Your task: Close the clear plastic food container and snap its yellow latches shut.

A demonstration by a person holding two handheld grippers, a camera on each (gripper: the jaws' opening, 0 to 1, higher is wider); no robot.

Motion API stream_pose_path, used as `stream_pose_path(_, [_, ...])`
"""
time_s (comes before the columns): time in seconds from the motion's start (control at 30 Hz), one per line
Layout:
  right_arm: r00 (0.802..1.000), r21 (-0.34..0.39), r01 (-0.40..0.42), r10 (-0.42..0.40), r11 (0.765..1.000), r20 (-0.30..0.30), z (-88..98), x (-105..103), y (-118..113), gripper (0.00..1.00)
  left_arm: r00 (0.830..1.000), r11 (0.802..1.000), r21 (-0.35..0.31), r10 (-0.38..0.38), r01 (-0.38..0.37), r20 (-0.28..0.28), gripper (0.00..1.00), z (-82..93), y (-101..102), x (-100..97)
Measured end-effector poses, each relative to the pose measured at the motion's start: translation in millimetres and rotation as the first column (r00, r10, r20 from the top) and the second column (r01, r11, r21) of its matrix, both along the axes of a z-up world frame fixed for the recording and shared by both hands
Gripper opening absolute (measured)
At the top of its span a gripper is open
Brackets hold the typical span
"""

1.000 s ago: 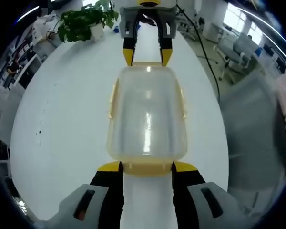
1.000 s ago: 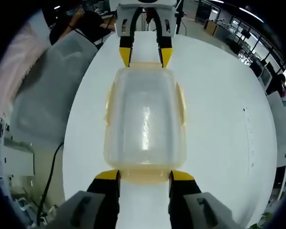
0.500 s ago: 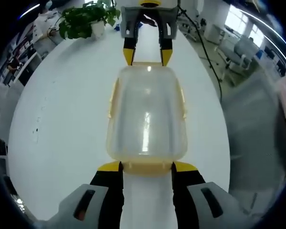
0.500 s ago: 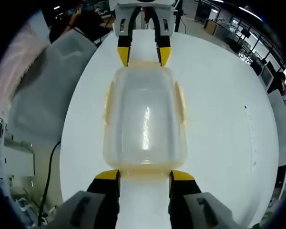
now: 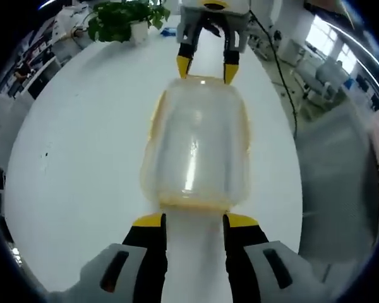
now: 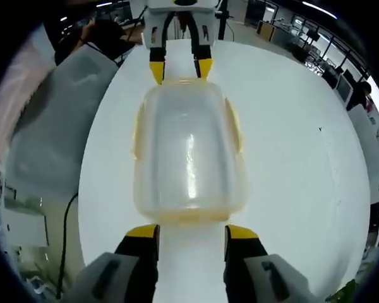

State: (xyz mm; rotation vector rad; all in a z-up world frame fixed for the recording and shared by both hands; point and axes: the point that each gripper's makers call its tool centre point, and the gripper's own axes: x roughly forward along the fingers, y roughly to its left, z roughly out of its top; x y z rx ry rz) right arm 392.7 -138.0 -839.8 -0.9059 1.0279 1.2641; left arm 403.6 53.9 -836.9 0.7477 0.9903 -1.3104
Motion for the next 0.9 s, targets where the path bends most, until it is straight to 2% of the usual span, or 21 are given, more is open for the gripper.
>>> stream_pose_path(0.13, [0.997,0.025,0.072,-0.072,0.997,-0.003,2.9,-4,-5,0.39,0.993,0.993,-0.059,0.094,-0.098,-0.067,0.38,5.4,3,-5.7])
stream_pose_path(0.27, [0.987,0.062,0.158,-0.156,0.986,-0.029,10.9,-7,-6,0.37,0.981,0.977,-0.107,0.176,-0.185,-0.086,0.37,14.3,6,-1.2])
stream_pose_path(0.37, [0.971,0.096,0.239,-0.237,0.966,-0.029,19.1,-1,-6,0.37,0.957,0.949,-0.151,0.258,-0.277,-0.133,0.39,24.6,5,1.4])
stream_pose_path(0.47, [0.948,0.138,0.319,-0.315,0.938,-0.051,27.5,3,-1,0.36,0.936,0.917,-0.208,0.308,-0.34,-0.173,0.4,38.0,0,2.4])
stream_pose_path(0.53, [0.942,0.153,0.335,-0.329,0.93,-0.068,30.1,3,2,0.35,0.924,0.902,-0.22,0.338,-0.373,-0.181,0.39,41.3,-1,6.1])
stream_pose_path(0.63, [0.933,0.16,0.359,-0.351,0.92,-0.073,32.0,3,7,0.35,0.906,0.881,-0.226,0.382,-0.416,-0.18,0.38,41.7,-2,11.1])
stream_pose_path(0.7, [0.922,0.159,0.388,-0.38,0.908,-0.08,32.0,5,10,0.35,0.884,0.857,-0.224,0.427,-0.463,-0.193,0.38,39.4,-4,13.4])
stream_pose_path(0.73, [0.905,0.162,0.424,-0.414,0.891,-0.094,31.4,5,11,0.35,0.867,0.839,-0.234,0.449,-0.492,-0.215,0.38,38.8,-7,12.8])
stream_pose_path(0.8, [0.903,0.161,0.429,-0.42,0.889,-0.092,30.0,5,12,0.35,0.856,0.827,-0.236,0.461,-0.51,-0.233,0.39,37.6,-10,9.4])
stream_pose_path(0.87, [0.89,0.161,0.456,-0.445,0.875,-0.104,28.2,4,15,0.35,0.848,0.817,-0.24,0.478,-0.525,-0.228,0.39,34.0,-11,9.8])
stream_pose_path(0.9, [0.881,0.168,0.472,-0.457,0.865,-0.123,27.1,2,17,0.35,0.839,0.806,-0.242,0.493,-0.541,-0.232,0.39,32.3,-12,10.7])
